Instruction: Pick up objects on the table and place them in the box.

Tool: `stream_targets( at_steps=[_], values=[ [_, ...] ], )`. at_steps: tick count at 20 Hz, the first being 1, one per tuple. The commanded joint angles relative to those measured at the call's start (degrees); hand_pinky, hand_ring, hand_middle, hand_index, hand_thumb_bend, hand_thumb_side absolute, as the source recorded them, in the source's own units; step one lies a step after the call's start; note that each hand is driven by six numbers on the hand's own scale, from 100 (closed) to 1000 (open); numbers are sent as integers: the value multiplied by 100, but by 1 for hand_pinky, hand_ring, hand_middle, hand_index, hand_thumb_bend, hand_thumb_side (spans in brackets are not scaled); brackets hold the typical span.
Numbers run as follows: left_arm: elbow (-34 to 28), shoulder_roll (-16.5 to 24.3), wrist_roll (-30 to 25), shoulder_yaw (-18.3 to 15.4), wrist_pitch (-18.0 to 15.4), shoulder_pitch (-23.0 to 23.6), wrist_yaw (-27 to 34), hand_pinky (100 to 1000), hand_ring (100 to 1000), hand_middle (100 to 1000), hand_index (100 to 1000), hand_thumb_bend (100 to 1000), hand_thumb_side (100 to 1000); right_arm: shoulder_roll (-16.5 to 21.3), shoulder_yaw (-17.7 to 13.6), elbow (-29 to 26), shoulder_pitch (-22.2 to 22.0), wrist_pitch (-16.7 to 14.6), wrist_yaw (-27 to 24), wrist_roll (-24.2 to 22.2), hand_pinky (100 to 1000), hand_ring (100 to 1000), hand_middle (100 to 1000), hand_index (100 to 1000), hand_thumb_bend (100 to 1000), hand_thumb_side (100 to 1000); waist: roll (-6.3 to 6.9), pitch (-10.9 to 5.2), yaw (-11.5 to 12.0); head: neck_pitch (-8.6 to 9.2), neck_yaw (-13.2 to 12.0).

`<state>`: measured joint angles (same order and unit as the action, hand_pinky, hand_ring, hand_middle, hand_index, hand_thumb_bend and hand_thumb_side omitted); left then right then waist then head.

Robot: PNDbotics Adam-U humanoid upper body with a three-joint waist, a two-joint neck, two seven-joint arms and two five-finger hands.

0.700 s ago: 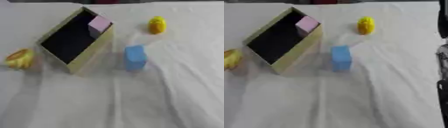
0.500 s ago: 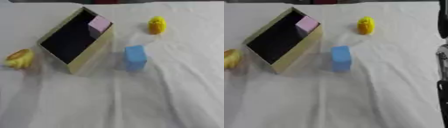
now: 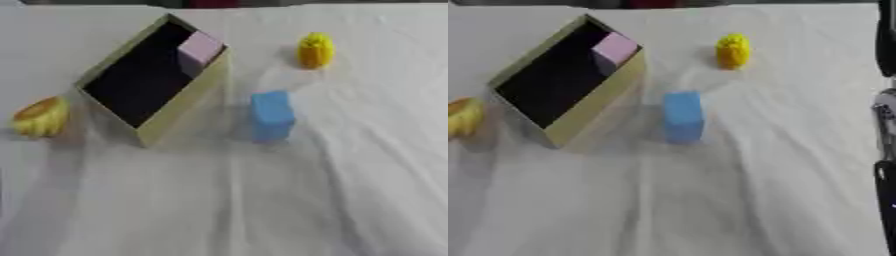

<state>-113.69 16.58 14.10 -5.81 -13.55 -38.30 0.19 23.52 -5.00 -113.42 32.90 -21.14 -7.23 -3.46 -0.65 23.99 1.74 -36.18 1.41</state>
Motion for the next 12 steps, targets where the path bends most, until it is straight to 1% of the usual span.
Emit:
stream_targets(
  at_steps=[1,4,6,7,8,12],
  values=[
    [-91,92,-12,-5,4,-40,11,651,663,640,808,208,558,194,12,-117,100,87,42,-11,895,896,685,845,100,520,-9,-134,11,70,-64],
    [-91,123,7,-18,11,-7,12,650,663,640,808,206,560,393,51,-117,50,228,164,30,897,904,686,847,100,503,-32,-140,6,36,-105],
    [-91,169,8,-16,19,24,7,650,663,641,808,203,560,663,126,-117,-4,337,318,34,896,911,693,851,100,471,-57,-141,-12,-10,-126],
    [-91,193,5,-13,21,39,3,649,663,641,808,202,561,834,178,-117,-35,377,409,18,894,917,702,856,100,448,-70,-141,-22,-35,-137],
    [-91,216,3,-12,23,56,-1,649,663,641,808,201,561,1028,233,-117,-73,409,519,-10,893,919,710,861,100,444,-85,-144,-34,-59,-149],
    [-91,305,25,-16,32,105,-15,649,664,642,808,201,561,1931,464,-117,-249,481,1050,-119,884,938,761,880,100,465,-152,-162,-103,-124,-174]
  ],
)
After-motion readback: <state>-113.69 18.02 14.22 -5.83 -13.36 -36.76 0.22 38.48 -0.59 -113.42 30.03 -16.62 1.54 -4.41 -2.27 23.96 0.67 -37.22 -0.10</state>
